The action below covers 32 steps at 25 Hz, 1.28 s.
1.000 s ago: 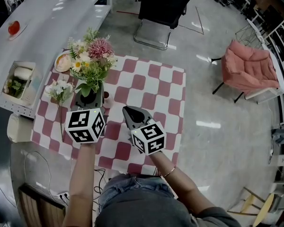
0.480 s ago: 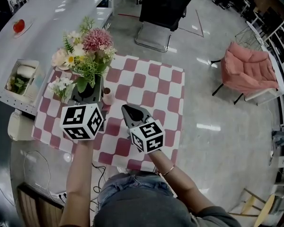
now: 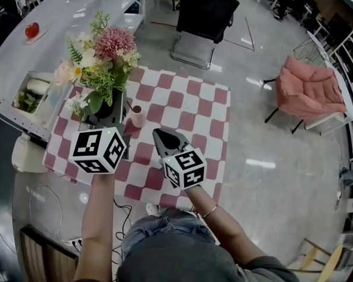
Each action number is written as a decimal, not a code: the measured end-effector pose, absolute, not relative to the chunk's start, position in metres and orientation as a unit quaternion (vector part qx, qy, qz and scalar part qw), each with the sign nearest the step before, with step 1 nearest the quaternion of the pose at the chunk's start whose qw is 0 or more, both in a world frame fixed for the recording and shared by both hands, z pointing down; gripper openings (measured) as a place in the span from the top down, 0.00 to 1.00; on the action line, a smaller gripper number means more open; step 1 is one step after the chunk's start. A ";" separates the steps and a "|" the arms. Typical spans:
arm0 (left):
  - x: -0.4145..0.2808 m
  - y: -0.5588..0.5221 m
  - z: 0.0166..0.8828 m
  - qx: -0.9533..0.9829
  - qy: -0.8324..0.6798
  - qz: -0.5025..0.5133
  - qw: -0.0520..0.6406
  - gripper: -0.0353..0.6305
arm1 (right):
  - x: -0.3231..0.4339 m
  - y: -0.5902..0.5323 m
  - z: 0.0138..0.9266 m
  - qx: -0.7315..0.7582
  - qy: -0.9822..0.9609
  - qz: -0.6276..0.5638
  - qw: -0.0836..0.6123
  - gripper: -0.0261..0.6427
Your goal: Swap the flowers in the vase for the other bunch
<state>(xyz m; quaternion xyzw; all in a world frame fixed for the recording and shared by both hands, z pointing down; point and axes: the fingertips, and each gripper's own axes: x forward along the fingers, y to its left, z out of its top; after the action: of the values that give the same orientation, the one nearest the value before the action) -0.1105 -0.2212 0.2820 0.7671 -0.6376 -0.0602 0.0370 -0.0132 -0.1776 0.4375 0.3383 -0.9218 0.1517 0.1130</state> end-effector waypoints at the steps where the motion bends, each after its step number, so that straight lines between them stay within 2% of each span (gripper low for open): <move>1: -0.111 -0.217 0.281 0.766 -0.639 -0.058 0.038 0.88 | -0.013 -0.175 0.436 0.336 -0.923 0.151 0.112 0.94; 9: -0.144 -0.174 0.300 0.746 -0.663 -0.028 0.057 0.88 | -0.047 -0.147 0.436 0.298 -0.936 0.146 0.118 0.94; 21: -0.206 -0.112 0.370 0.692 -0.709 0.014 0.132 0.88 | -0.112 -0.108 0.452 0.237 -0.950 0.146 0.142 0.94; 32: -0.214 -0.102 0.448 0.677 -0.701 0.075 0.212 0.88 | -0.132 -0.104 0.475 0.229 -0.947 0.156 0.162 0.94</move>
<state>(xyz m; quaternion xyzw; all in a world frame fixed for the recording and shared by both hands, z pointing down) -0.2138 -0.1017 0.4483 0.6773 -0.7005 0.0747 0.2121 -0.1324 -0.1044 0.4745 0.2287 -0.9472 0.1560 0.1618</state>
